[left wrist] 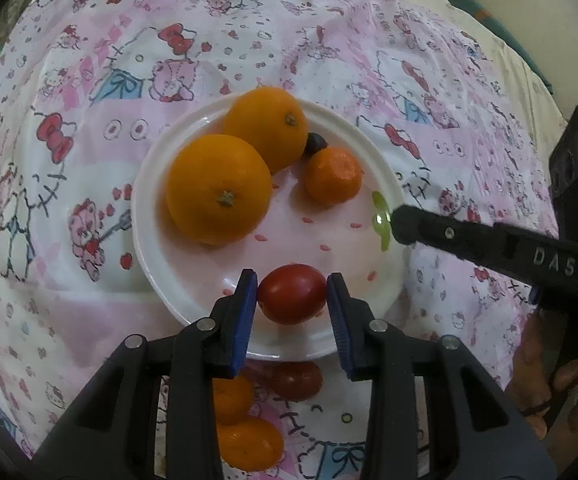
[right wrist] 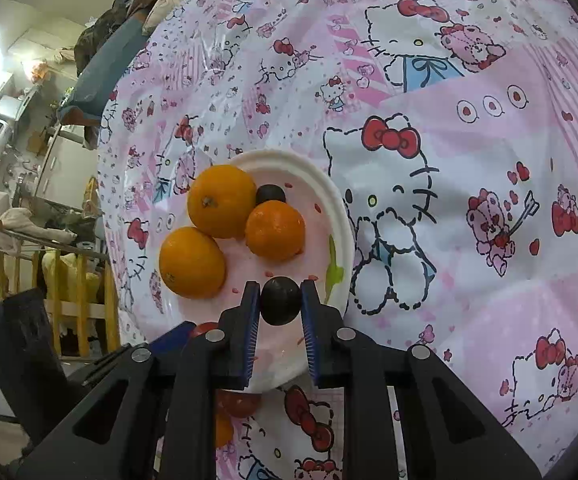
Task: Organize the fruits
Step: 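Lower the tomato onto the plate with left while right lowers the dark grape onto it, then open both tools and lift them away from the plate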
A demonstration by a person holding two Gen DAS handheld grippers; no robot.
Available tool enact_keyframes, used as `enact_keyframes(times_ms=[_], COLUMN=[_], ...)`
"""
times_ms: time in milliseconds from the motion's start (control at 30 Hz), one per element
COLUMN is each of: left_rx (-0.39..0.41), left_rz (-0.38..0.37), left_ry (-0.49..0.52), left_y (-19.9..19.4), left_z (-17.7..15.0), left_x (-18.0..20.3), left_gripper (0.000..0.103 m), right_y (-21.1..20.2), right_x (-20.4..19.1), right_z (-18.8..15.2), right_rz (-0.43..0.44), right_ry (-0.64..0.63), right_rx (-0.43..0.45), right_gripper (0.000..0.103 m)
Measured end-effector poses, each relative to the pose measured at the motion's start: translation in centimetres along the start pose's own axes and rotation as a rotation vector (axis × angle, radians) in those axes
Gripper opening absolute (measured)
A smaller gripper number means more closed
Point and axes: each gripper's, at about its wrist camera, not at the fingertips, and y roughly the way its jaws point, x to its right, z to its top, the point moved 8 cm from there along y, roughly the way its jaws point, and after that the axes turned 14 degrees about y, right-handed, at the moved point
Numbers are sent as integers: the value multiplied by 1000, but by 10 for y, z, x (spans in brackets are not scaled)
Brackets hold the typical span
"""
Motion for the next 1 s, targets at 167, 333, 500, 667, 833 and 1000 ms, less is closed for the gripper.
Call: enact_keyframes(times_ms=[167, 333, 500, 667, 833, 1000], left_rx=[-15, -13, -23, -27, 6, 6], left_rz=[20, 43, 43, 34, 30, 44], left_ry=[-25, -17, -29, -45, -47, -49], left_y=[3, 3, 4, 3, -5, -8], left_z=[-1, -1, -2, -1, 2, 0], left_x=[-6, -8, -11, -12, -10, -14], left_gripper=[32, 32, 32, 45, 74, 75], right_y=[2, 0, -2, -4, -10, -21], right_x=[0, 0, 0, -2, -2, 1], right_z=[-1, -1, 0, 0, 3, 11], right_rz=[-3, 3, 14, 18, 3, 31], right_ry=[-3, -3, 11, 15, 2, 37], right_rx=[-5, 2, 8, 17, 40, 73], right_gripper=[23, 24, 24, 24, 27, 60])
